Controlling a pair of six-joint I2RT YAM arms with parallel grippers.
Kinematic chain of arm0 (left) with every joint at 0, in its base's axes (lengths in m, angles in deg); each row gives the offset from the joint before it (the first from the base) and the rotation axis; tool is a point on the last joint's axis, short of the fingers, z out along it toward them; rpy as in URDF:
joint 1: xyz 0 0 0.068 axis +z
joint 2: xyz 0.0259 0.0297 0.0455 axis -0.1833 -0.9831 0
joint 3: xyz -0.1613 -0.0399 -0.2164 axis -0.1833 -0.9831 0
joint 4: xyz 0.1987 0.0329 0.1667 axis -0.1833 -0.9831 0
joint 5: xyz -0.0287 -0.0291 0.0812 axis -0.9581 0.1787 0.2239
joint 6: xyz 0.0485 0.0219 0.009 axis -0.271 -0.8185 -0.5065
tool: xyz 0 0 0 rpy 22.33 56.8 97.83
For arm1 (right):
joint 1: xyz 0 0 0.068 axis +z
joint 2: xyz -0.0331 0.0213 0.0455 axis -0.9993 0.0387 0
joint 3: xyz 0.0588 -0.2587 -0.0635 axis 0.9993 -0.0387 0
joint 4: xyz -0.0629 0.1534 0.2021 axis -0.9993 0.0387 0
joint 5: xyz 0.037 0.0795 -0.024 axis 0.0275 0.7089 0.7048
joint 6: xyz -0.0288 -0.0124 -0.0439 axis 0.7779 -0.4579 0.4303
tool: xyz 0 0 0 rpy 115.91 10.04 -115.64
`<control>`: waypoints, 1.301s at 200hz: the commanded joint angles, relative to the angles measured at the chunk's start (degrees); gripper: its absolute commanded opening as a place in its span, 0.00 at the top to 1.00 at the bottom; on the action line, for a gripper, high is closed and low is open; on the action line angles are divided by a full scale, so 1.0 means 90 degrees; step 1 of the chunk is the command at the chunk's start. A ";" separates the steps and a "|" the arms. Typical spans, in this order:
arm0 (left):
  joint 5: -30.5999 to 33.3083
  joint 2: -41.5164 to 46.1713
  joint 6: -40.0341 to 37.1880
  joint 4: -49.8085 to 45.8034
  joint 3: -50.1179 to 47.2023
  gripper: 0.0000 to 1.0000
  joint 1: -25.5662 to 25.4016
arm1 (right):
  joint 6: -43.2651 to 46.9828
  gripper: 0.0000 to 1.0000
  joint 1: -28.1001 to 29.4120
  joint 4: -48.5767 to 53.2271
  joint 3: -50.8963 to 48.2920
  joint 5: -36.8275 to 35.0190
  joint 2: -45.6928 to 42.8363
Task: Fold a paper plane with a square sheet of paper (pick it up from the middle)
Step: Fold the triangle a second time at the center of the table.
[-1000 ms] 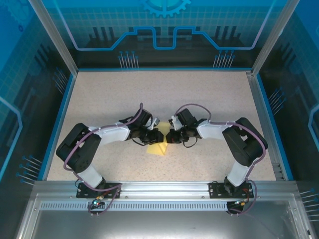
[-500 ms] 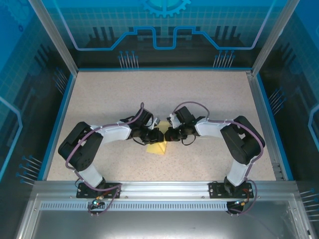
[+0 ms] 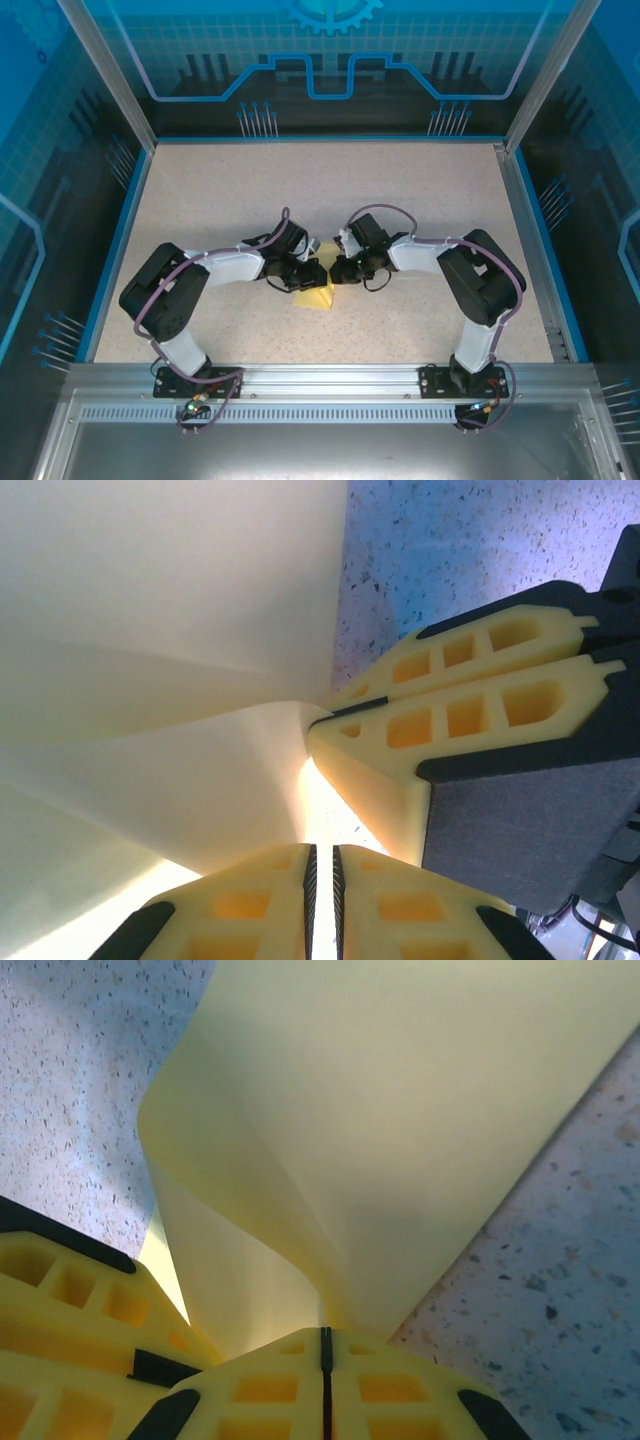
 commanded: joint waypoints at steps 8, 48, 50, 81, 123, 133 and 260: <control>0.0095 -0.0102 -0.0102 -0.0145 0.0147 0.83 0.0053 | 0.0056 0.92 0.0088 0.0108 0.0150 -0.0054 0.0114; 0.0104 -0.0196 -0.0109 -0.0167 0.0162 0.83 0.0048 | 0.0058 0.92 0.0088 0.0119 0.0177 -0.0056 0.0126; 0.0109 -0.0195 -0.0109 -0.0167 0.0169 0.83 0.0048 | 0.0062 0.92 0.0088 0.0119 0.0177 -0.0056 0.0136; 0.0101 -0.0241 -0.0126 -0.0204 0.0171 0.84 0.0049 | 0.0073 0.92 0.0088 0.0143 0.0224 -0.0031 0.0171; 0.0149 -0.0283 -0.0148 -0.0266 0.0170 0.84 0.0052 | 0.0054 0.92 0.0088 0.0129 0.0250 -0.0047 0.0197; 0.0152 -0.0287 -0.0145 -0.0264 0.0171 0.84 0.0049 | 0.0045 0.91 0.0088 0.0118 0.0251 -0.0058 0.0201; 0.0178 -0.0334 -0.0159 -0.0318 0.0138 0.84 0.0051 | 0.0066 0.91 0.0088 0.0133 0.0343 -0.0011 0.0274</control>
